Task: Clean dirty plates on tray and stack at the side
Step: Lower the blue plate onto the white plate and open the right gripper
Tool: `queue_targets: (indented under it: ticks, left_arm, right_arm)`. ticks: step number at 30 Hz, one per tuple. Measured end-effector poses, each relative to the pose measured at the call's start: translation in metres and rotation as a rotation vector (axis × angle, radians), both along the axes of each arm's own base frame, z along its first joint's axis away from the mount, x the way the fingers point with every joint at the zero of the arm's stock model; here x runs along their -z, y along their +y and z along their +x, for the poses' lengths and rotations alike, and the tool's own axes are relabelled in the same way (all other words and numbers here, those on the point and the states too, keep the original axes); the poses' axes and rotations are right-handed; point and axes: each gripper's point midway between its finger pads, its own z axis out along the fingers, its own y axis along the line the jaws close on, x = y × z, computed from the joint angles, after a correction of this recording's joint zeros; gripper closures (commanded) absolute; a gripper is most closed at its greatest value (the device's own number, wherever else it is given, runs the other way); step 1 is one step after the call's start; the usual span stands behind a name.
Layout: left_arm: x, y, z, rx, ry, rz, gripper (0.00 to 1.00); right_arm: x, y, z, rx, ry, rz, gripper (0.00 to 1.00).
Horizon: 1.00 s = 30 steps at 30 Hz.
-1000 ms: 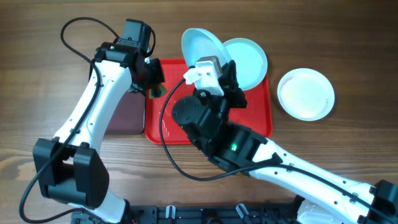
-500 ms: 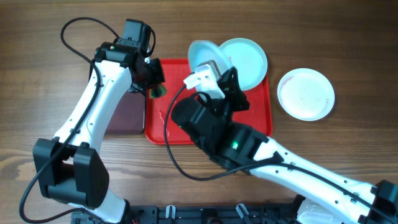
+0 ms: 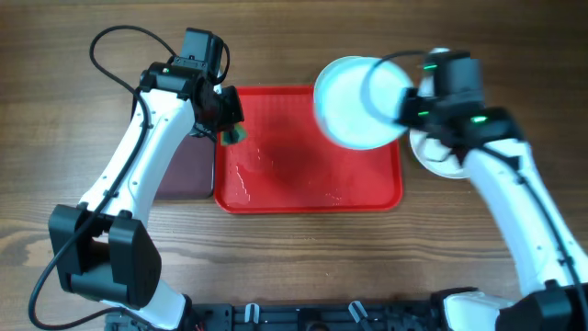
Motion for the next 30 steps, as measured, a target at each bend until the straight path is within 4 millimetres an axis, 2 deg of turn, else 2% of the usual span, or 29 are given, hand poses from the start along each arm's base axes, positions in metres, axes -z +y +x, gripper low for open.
queue_targets:
  ticks: [1, 2, 3, 4, 7, 9, 11, 15, 16, 19, 20, 23, 25, 27, 30]
  left_arm:
    - [0.0, 0.0, 0.0, 0.0, 0.0, 0.0, 0.96]
    - [0.0, 0.0, 0.0, 0.0, -0.001, 0.0, 0.96]
    - [0.0, 0.0, 0.0, 0.0, 0.0, 0.0, 0.96]
    - [0.0, 0.0, 0.0, 0.0, -0.001, 0.0, 0.96]
    - [-0.001, -0.001, 0.003, 0.0, -0.012, -0.002, 0.96]
    - [-0.001, -0.001, 0.004, 0.0, -0.018, -0.004, 0.96]
    - [-0.002, -0.001, 0.006, 0.0, -0.024, -0.005, 0.96]
    - [-0.002, -0.002, 0.007, 0.0, -0.03, -0.007, 0.96]
    - [-0.002, -0.002, 0.007, 0.0, -0.03, -0.007, 0.96]
    - [-0.002, -0.002, 0.007, 0.0, -0.03, -0.007, 0.96]
    - [-0.002, -0.002, 0.007, 0.0, -0.03, -0.007, 0.96]
    - [-0.002, -0.002, 0.007, 0.0, -0.03, -0.007, 0.96]
    - [-0.002, -0.002, 0.007, 0.0, -0.03, -0.007, 0.96]
    - [-0.002, -0.002, 0.007, 0.0, -0.03, -0.007, 0.96]
    - [-0.003, -0.002, 0.009, 0.0, -0.037, -0.009, 0.96]
  right_arm:
    - [0.002, -0.024, -0.001, 0.072, 0.013, 0.021, 0.96]
    - [0.002, -0.03, -0.002, 0.097, 0.019, 0.035, 0.96]
    - [0.005, -0.072, -0.008, 0.219, 0.034, 0.042, 0.96]
    - [0.007, -0.1, -0.014, 0.304, 0.046, 0.044, 0.96]
    - [0.014, -0.138, -0.023, 0.42, 0.069, 0.027, 0.96]
    - [0.025, -0.153, -0.026, 0.466, 0.095, 0.013, 0.96]
    - [0.049, -0.165, -0.032, 0.504, 0.17, -0.006, 0.96]
    - [0.081, -0.168, -0.041, 0.517, 0.286, -0.03, 0.96]
    - [0.088, -0.169, -0.042, 0.519, 0.311, -0.034, 0.92]
    - [0.1, -0.169, -0.044, 0.522, 0.346, -0.036, 0.63]
    - [0.102, -0.17, -0.045, 0.521, 0.352, -0.041, 0.59]
    - [0.102, -0.171, -0.043, 0.522, 0.345, -0.043, 0.58]
    - [0.103, -0.166, -0.042, 0.505, 0.347, -0.018, 0.61]
    - [0.104, -0.151, -0.038, 0.438, 0.347, 0.049, 0.62]
    - [0.099, -0.117, -0.024, 0.307, 0.318, 0.153, 0.62]
